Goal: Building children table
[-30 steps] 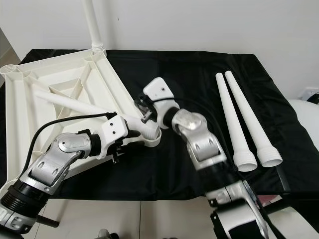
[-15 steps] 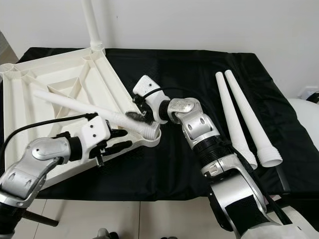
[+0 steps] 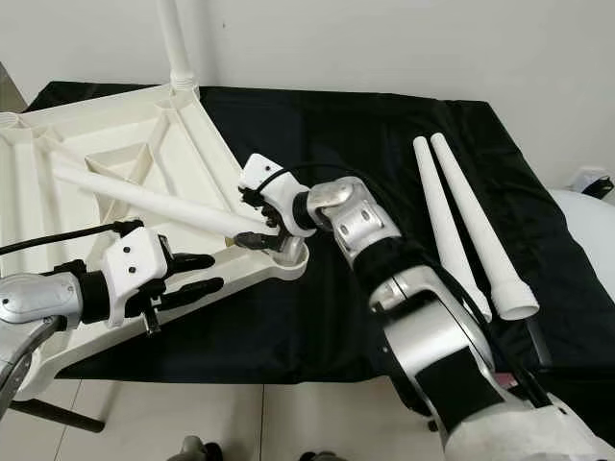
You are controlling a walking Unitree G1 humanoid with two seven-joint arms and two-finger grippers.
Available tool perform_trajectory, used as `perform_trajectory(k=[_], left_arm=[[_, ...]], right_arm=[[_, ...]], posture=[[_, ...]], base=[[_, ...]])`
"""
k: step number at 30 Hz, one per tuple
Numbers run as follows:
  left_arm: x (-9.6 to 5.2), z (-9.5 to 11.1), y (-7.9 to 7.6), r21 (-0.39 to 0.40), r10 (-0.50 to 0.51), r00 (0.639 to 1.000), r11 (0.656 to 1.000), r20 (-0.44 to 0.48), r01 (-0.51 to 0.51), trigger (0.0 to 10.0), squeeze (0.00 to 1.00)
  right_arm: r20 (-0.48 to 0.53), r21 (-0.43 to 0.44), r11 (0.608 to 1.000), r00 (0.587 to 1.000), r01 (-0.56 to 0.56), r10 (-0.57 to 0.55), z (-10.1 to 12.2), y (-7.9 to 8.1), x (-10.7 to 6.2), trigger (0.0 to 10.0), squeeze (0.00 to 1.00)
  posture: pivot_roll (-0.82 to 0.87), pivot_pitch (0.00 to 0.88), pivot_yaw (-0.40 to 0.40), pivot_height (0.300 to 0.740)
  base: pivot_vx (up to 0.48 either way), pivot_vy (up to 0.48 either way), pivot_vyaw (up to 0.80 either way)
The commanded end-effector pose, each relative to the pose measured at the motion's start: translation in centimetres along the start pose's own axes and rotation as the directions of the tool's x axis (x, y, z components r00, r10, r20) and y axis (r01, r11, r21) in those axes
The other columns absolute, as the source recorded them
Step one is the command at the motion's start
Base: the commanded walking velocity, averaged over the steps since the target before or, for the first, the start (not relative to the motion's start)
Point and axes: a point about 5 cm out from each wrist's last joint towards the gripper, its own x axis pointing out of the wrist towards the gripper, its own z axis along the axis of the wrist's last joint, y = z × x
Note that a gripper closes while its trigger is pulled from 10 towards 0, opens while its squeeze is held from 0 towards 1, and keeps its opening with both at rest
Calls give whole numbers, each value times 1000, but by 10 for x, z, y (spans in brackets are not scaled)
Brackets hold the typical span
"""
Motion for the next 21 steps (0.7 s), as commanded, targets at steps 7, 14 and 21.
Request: perform_trajectory(k=[7, 14, 21], left_arm=[[-2, 4, -6, -14, -1, 1000, 1000, -3, 1, 10000, 0], [-1, 5, -7, -25, 2, 1000, 1000, 2, -2, 10000, 0], [2, 6, -5, -31, 20, 1000, 999, 8, -19, 10000, 0]], right_arm=[[-138, 59, 998, 989, -37, 45, -26, 13, 15, 9608, 0], [-144, 121, 992, 988, -45, 62, -28, 13, 16, 0, 0], [-102, 151, 989, 995, -3, 19, -22, 7, 16, 0, 0]], posture=[[91, 164, -68, 740], [82, 164, -68, 740], [82, 164, -68, 740]], base=[[0, 0, 0], [0, 0, 0], [0, 0, 0]])
